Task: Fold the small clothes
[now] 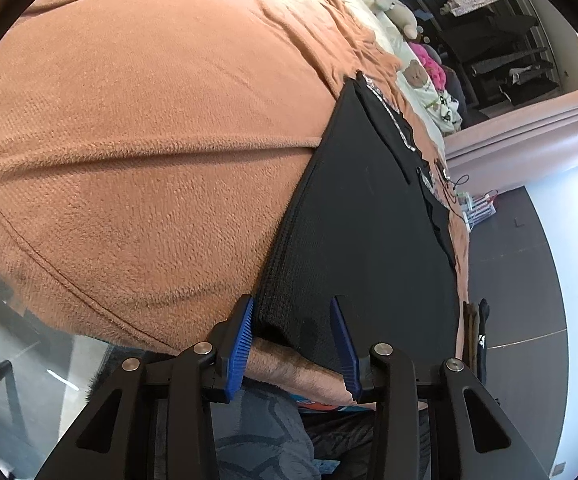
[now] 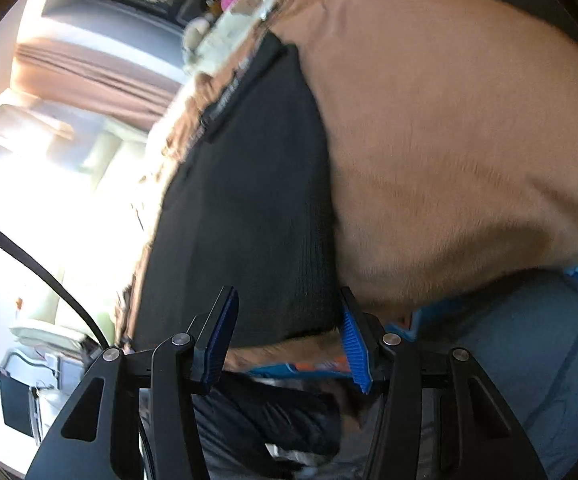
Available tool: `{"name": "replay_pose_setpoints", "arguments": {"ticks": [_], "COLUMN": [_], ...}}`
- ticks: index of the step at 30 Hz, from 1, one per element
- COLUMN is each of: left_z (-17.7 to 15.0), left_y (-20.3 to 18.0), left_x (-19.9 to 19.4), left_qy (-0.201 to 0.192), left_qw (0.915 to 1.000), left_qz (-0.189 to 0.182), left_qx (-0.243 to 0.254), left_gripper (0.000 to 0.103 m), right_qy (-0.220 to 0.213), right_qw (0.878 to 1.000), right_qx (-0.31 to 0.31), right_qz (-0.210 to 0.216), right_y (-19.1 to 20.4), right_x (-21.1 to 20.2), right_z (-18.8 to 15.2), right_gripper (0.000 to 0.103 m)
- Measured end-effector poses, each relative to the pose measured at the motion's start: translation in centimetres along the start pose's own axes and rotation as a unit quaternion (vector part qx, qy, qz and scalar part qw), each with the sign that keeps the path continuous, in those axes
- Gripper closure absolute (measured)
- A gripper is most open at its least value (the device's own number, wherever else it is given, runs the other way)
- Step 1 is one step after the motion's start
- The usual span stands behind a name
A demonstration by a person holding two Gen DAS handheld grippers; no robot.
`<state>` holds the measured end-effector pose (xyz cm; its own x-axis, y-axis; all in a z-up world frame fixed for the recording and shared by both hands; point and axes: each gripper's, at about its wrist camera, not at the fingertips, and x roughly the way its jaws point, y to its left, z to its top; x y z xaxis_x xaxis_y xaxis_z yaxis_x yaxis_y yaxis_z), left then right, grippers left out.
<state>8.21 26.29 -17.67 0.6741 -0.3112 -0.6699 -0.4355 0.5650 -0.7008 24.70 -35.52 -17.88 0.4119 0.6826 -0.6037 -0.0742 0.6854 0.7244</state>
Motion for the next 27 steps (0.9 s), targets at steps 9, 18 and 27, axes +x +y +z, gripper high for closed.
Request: {"name": "replay_pose_setpoints", "arguments": {"ticks": [9, 18, 27], "left_z": [-0.2, 0.6, 1.5], "left_y": [0.1, 0.0, 0.3], "left_x": [-0.1, 0.7, 1.6], "left_qy": [0.003, 0.004, -0.003], "left_qw": [1.0000, 0.9999, 0.9987], "left_qz": [-0.003, 0.001, 0.000], "left_qx": [-0.006, -0.015, -0.051], "left_gripper": [0.062, 0.062, 0.068], "right_qy": [-0.015, -0.027, -0.030], "right_qw": [1.000, 0.999, 0.999], "right_qx": [0.007, 0.008, 0.013], "right_qz": [0.019, 0.023, -0.003], "right_y": [-0.1, -0.7, 1.6], "right_x": [-0.3, 0.2, 1.2], "right_z": [0.5, -1.5, -0.5], "right_gripper": [0.061, 0.061, 0.076]}}
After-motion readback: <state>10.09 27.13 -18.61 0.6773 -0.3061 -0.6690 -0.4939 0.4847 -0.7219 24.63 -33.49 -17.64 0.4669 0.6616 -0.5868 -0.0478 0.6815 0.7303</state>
